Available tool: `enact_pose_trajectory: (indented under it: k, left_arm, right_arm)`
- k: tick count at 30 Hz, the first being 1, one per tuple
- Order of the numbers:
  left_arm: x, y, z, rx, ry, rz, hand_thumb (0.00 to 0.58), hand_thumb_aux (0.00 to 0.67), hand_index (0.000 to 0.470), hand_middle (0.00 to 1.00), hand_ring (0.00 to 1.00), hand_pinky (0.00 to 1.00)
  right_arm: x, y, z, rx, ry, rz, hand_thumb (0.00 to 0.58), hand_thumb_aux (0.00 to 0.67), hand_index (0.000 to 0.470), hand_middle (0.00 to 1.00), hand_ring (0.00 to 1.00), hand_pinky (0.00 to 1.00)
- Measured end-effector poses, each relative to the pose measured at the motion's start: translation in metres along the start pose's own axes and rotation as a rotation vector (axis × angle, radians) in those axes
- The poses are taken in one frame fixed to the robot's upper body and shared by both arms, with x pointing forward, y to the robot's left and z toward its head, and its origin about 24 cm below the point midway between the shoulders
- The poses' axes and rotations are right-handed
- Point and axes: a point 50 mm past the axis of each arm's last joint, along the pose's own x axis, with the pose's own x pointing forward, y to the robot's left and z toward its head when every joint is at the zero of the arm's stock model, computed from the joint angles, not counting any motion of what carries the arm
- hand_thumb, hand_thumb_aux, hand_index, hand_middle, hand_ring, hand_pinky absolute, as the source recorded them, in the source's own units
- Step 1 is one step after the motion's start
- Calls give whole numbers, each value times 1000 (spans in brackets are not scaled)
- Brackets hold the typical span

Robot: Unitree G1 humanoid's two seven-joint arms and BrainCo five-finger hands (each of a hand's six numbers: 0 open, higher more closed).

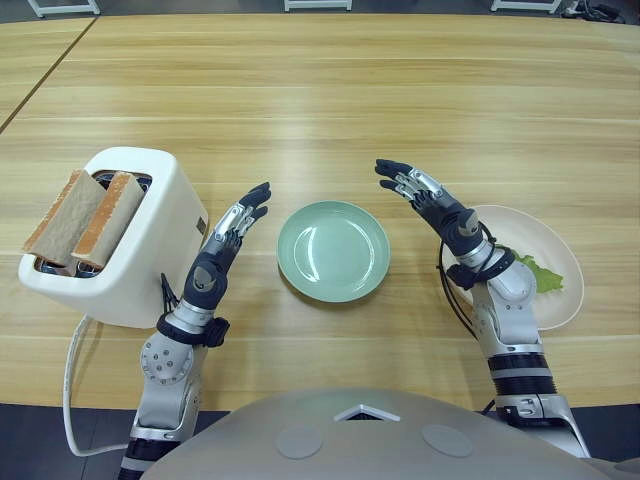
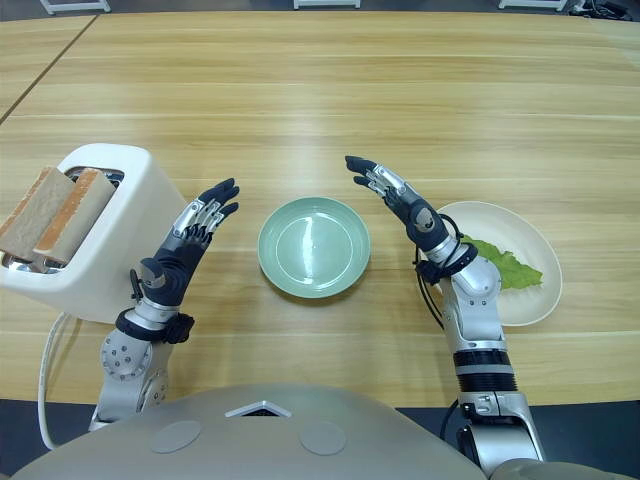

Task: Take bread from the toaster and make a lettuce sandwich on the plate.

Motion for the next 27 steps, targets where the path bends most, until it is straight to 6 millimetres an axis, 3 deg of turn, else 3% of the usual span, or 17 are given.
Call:
enact_pose_trajectory:
  k: [13,23,24,27]
  left_arm:
    - [-1,-1,0,-1,2,-4,0,0,0,0,0,0]
    - [0,8,15,58,-4,30,0,0,0,0,0,0]
    - [1,9,20,52,-15,32,0,0,0,0,0,0]
    - [7,18,62,81,-129,65,0,0,0,0,0,0]
  right_arm:
    - [1,0,4,8,-27,1,0,0,0,0,0,0]
    - [3,6,5,26,-40,4,0,0,0,0,0,0]
    - [3,6,5,27,-44,4,0,0,0,0,0,0]
    - [3,7,6,28,-46,2,0,0,0,0,0,0]
